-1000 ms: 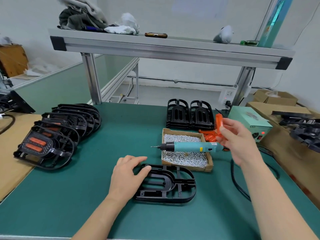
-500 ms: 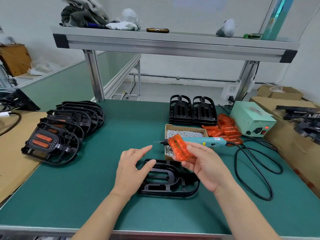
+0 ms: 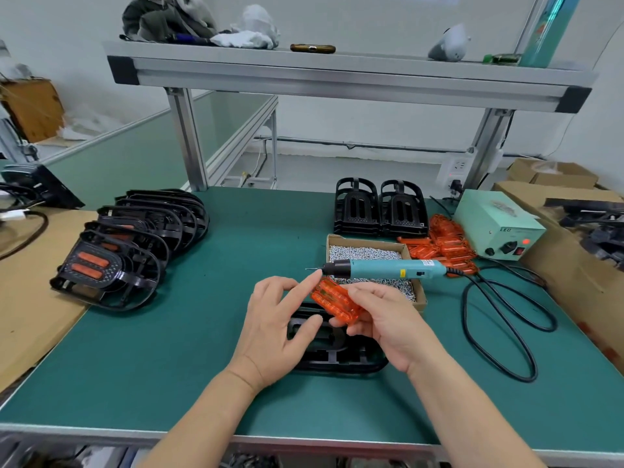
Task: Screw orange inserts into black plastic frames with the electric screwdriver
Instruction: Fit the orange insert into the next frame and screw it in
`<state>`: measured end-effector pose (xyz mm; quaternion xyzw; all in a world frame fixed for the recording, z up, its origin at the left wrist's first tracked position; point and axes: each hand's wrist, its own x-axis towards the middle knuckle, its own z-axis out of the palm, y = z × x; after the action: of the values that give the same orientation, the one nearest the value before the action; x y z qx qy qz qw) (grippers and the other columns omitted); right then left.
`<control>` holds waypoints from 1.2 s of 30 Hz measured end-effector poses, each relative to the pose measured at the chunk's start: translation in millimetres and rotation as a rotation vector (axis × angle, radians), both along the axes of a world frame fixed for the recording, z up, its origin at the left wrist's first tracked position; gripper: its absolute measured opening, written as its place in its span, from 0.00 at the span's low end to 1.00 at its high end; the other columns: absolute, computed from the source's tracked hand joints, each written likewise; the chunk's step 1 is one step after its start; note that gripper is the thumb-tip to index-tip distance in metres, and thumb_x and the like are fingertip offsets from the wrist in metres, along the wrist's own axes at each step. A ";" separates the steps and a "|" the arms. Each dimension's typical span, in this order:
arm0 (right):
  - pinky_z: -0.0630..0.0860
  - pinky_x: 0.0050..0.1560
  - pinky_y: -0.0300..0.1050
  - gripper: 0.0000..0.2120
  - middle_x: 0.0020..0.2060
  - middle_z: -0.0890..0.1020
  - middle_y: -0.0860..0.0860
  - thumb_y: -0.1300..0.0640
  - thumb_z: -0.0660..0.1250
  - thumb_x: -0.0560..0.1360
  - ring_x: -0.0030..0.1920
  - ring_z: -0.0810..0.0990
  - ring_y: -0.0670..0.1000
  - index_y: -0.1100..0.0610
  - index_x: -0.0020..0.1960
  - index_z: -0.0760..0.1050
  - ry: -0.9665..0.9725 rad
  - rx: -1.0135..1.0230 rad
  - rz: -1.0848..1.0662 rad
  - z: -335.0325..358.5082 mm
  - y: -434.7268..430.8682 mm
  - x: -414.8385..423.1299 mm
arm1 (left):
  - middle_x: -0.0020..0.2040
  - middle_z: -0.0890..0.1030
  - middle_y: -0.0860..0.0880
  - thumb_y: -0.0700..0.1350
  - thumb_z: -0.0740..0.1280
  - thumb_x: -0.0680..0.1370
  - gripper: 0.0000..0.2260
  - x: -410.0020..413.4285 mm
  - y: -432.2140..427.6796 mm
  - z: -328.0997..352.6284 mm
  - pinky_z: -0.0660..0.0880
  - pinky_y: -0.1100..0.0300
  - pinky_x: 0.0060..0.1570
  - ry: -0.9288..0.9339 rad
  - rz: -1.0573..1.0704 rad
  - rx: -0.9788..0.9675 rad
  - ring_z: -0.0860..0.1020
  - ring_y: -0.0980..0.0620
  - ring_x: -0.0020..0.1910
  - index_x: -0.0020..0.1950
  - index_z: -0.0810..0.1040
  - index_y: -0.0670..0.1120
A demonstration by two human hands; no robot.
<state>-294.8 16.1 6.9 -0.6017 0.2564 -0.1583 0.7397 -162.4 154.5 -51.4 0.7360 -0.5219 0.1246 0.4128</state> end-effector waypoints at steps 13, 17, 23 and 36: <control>0.75 0.28 0.37 0.13 0.39 0.86 0.58 0.60 0.60 0.84 0.35 0.85 0.52 0.59 0.50 0.83 0.066 -0.050 0.066 -4.3 0.0 2.1 | 0.56 0.75 0.49 0.57 0.63 0.78 0.22 -1.3 0.5 0.5 0.69 0.47 0.61 -0.007 -0.001 0.031 0.70 0.47 0.58 0.70 0.76 0.51; 0.76 0.30 0.37 0.13 0.40 0.86 0.59 0.61 0.59 0.84 0.35 0.84 0.51 0.59 0.52 0.83 0.043 -0.032 0.052 -5.1 -0.1 -0.2 | 0.56 0.75 0.51 0.57 0.64 0.78 0.20 -0.7 -0.1 -0.9 0.69 0.49 0.61 0.002 -0.012 0.014 0.70 0.47 0.58 0.66 0.77 0.49; 0.80 0.36 0.40 0.14 0.43 0.86 0.58 0.60 0.57 0.85 0.41 0.85 0.54 0.61 0.57 0.81 -0.005 0.013 -0.029 -5.8 -3.3 -7.4 | 0.56 0.74 0.55 0.57 0.64 0.77 0.17 0.8 -1.4 -2.8 0.68 0.53 0.61 0.036 -0.021 -0.011 0.69 0.50 0.59 0.64 0.73 0.52; 0.78 0.42 0.37 0.13 0.42 0.87 0.50 0.71 0.67 0.78 0.42 0.84 0.45 0.55 0.53 0.82 -0.005 -0.389 -0.041 -5.0 -2.4 -19.0 | 0.55 0.74 0.56 0.57 0.63 0.77 0.17 1.2 -1.2 -2.6 0.69 0.51 0.60 0.093 -0.026 0.030 0.69 0.51 0.59 0.62 0.74 0.52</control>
<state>-313.8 13.7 1.9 -0.7276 0.2315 -0.2213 0.6067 -161.2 153.3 -54.0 0.7403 -0.5134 0.0772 0.4272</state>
